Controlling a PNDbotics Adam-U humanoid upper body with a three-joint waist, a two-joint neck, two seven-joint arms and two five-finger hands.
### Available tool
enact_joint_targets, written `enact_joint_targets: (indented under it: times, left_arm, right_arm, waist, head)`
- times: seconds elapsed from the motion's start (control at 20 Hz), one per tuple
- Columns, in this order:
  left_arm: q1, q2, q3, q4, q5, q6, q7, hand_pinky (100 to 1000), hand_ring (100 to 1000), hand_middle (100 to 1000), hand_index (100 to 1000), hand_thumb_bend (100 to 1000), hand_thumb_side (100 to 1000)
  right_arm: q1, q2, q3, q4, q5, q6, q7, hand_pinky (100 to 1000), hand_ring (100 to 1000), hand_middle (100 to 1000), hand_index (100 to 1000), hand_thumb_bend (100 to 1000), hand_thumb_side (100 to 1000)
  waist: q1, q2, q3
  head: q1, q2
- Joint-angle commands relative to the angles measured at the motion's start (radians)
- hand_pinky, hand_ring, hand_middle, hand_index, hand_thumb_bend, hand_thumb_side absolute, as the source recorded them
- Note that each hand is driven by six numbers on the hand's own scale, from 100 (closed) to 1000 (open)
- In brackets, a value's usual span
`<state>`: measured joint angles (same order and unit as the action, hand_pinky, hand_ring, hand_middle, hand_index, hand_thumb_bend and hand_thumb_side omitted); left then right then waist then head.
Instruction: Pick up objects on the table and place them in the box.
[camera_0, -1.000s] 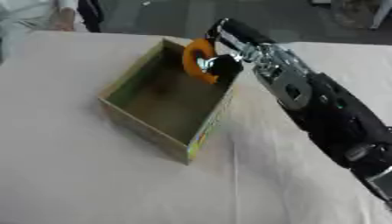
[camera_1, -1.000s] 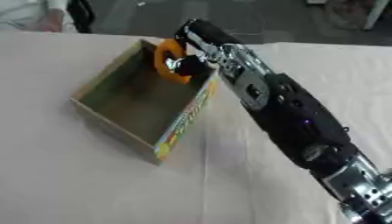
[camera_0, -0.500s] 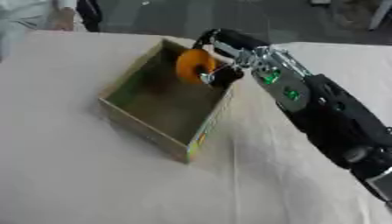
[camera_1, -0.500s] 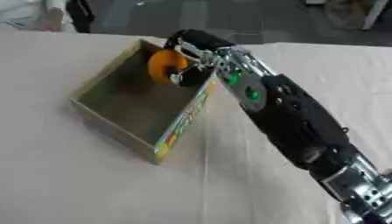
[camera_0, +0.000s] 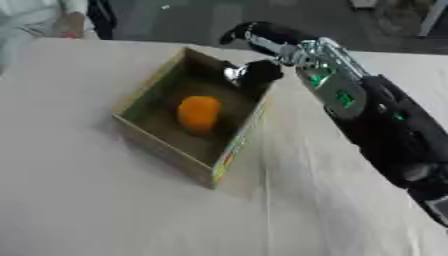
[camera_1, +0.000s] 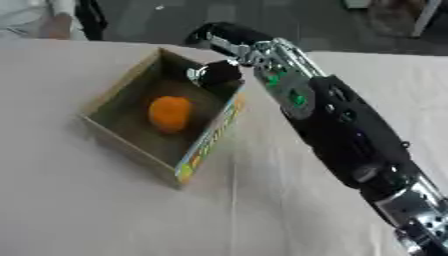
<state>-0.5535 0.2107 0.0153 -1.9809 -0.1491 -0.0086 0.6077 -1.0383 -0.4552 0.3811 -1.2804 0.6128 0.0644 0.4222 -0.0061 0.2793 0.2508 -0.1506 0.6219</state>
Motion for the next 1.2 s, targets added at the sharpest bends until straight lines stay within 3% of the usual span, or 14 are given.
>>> enact_joint_targets:
  times: [0.05,0.2,0.35,0.5,0.65,0.7,0.95,1.2]
  left_arm:
    - [-0.005,0.014,0.005,-0.019,0.001,0.001,0.002,624,613,552,779,124,915]
    - [0.003,0.017,0.010,-0.019,-0.001,0.002,0.007,624,612,552,779,127,916]
    - [0.012,0.019,0.013,-0.019,-0.003,0.005,0.011,624,613,552,779,127,917]
    - [0.018,0.021,0.014,-0.019,-0.005,0.008,0.011,624,613,552,779,127,917]
    - [0.019,0.021,0.014,-0.019,-0.006,0.009,0.010,624,613,552,779,127,917]
    - [0.021,0.022,0.014,-0.019,-0.006,0.010,0.010,624,613,552,779,130,918]
    - [0.039,0.034,0.019,-0.019,-0.014,0.019,0.011,624,614,553,780,133,922]
    - [0.046,0.039,0.016,-0.019,-0.018,0.021,0.008,624,613,553,780,136,923]
  right_arm:
    - [-0.020,-0.038,-0.032,-0.068,-0.033,0.031,-0.046,877,963,856,911,100,760]
    - [0.009,-0.084,-0.058,-0.211,-0.085,0.074,-0.176,870,957,854,904,100,650]
    - [0.082,-0.149,-0.080,-0.406,-0.140,0.106,-0.324,865,956,886,923,100,658]
    - [0.156,-0.195,-0.096,-0.550,-0.176,0.129,-0.410,858,952,911,946,100,673]
    - [0.177,-0.210,-0.100,-0.601,-0.196,0.152,-0.426,858,952,911,946,100,673]
    - [0.182,-0.215,-0.103,-0.611,-0.198,0.155,-0.428,862,962,937,975,100,743]
    - [0.280,-0.304,-0.184,-0.705,-0.235,0.117,-0.485,874,973,944,980,100,777]
    - [0.392,-0.348,-0.213,-0.719,-0.220,0.061,-0.548,882,982,950,976,100,817]
  waist:
    - [0.008,-0.028,-0.006]
    - [0.009,-0.034,-0.019]
    - [0.010,-0.040,-0.035]
    - [0.014,-0.046,-0.046]
    - [0.014,-0.047,-0.047]
    - [0.016,-0.050,-0.051]
    - [0.037,-0.068,-0.097]
    - [0.045,-0.078,-0.122]
  head:
    - [0.004,-0.004]
    - [0.008,-0.004]
    - [0.005,-0.006]
    - [0.003,-0.008]
    - [0.003,-0.008]
    - [0.010,-0.004]
    - [0.048,0.032]
    - [0.061,0.050]
